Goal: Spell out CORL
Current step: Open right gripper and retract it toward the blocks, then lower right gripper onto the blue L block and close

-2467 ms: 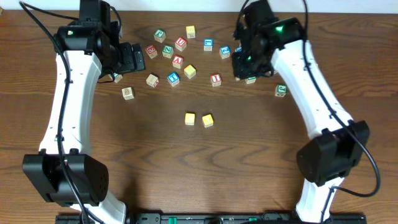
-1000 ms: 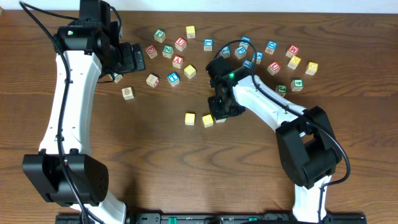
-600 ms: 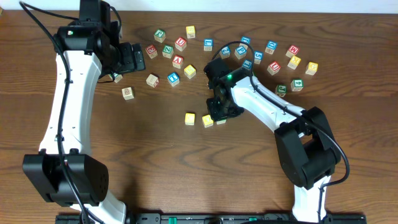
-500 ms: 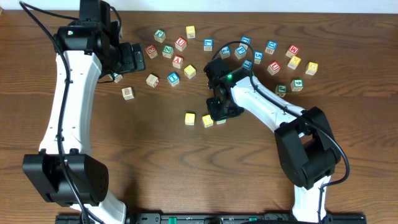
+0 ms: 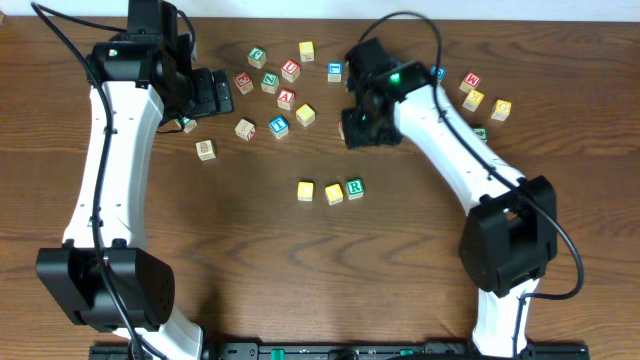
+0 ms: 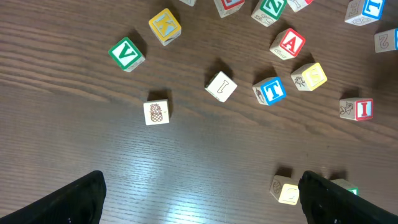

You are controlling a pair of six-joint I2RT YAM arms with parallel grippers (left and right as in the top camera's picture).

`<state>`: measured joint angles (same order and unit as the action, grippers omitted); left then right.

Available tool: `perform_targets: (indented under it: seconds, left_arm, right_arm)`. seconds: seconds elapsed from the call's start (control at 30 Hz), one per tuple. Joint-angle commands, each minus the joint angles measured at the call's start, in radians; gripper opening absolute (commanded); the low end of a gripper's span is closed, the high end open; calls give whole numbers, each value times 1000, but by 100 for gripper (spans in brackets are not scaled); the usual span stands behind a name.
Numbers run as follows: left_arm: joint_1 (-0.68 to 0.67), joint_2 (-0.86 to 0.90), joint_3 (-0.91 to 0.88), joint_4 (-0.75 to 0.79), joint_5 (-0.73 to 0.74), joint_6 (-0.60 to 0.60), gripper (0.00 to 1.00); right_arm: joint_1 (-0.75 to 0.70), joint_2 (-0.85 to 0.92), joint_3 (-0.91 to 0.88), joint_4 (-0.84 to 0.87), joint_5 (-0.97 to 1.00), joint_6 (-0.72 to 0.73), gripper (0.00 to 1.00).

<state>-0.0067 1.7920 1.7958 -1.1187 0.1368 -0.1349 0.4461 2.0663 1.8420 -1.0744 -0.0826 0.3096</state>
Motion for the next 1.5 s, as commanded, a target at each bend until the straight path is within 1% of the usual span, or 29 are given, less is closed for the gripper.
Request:
perform_targets:
  seconds: [0.0, 0.2, 0.43, 0.5, 0.63, 0.7, 0.8, 0.87, 1.03, 1.13, 1.33, 1.47]
  left_arm:
    - [3, 6, -1, -2, 9, -9, 98]
    - [3, 6, -1, -2, 9, -9, 98]
    - [3, 6, -1, -2, 9, -9, 98]
    - [3, 6, -1, -2, 9, -9, 98]
    - [3, 6, -1, -2, 9, -9, 98]
    - [4, 6, -1, -2, 9, -9, 98]
    - [4, 6, -1, -2, 9, -9, 98]
    - [3, 6, -1, -2, 9, -9, 98]
    - [3, 6, -1, -2, 9, -9, 98]
    - [3, 6, -1, -2, 9, -9, 98]
    - [3, 6, -1, -2, 9, -9, 98]
    - [3, 6, -1, -2, 9, -9, 98]
  right_arm:
    - [-47, 0, 32, 14, 40, 1, 50]
    - [-114, 1, 15, 70, 128, 19, 54]
    - [-167, 51, 11, 171, 137, 0, 54]
    - [-172, 75, 11, 215, 135, -52, 55]
    - [-169, 137, 11, 331, 130, -258, 56]
    - [-167, 167, 11, 381, 131, -335, 56]
    - [-168, 209, 11, 443, 138, -402, 56]
    - [-172, 229, 11, 468, 146, -410, 57]
    - [-180, 251, 11, 488, 147, -412, 56]
    - [-180, 262, 11, 473, 147, -412, 54]
    - [-180, 276, 11, 440, 148, -412, 46]
    - [-180, 276, 7, 426, 148, -413, 45]
